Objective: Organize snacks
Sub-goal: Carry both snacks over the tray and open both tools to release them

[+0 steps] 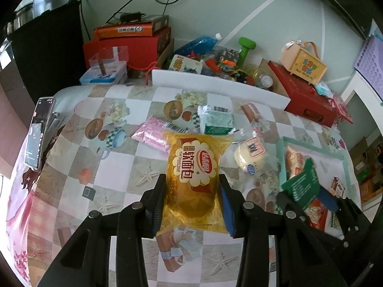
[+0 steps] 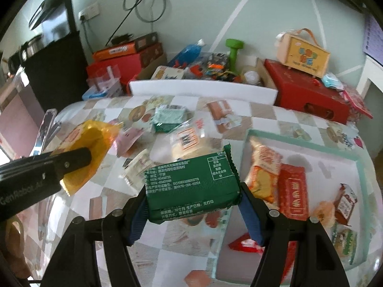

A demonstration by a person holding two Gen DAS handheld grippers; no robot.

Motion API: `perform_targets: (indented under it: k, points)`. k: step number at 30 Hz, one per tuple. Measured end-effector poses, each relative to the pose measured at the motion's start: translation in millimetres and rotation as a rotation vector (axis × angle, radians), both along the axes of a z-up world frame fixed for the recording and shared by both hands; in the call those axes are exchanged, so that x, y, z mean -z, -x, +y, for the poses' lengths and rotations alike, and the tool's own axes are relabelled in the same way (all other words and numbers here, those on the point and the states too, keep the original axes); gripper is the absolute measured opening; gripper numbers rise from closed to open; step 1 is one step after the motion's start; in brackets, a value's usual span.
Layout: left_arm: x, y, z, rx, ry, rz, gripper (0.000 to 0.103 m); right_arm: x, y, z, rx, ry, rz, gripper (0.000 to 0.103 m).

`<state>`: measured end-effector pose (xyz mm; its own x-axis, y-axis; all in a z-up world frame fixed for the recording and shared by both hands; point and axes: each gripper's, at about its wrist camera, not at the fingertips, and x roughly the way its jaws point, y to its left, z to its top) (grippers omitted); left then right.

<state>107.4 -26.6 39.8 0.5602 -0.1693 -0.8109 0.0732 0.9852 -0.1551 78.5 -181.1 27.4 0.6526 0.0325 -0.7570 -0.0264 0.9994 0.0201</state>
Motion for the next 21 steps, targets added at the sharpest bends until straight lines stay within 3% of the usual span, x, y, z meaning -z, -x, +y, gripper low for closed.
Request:
perform_targets:
  k: [8, 21]
  points:
    - [-11.0, 5.9, -36.7, 0.094, 0.004, -0.037, 0.043, -17.9, 11.4, -53.0, 0.172, 0.013, -0.051, 0.072]
    - [-11.4, 13.1, -109.2, 0.267, 0.005, -0.037, 0.043, -12.7, 34.6, -156.6, 0.490, 0.013, -0.051, 0.072]
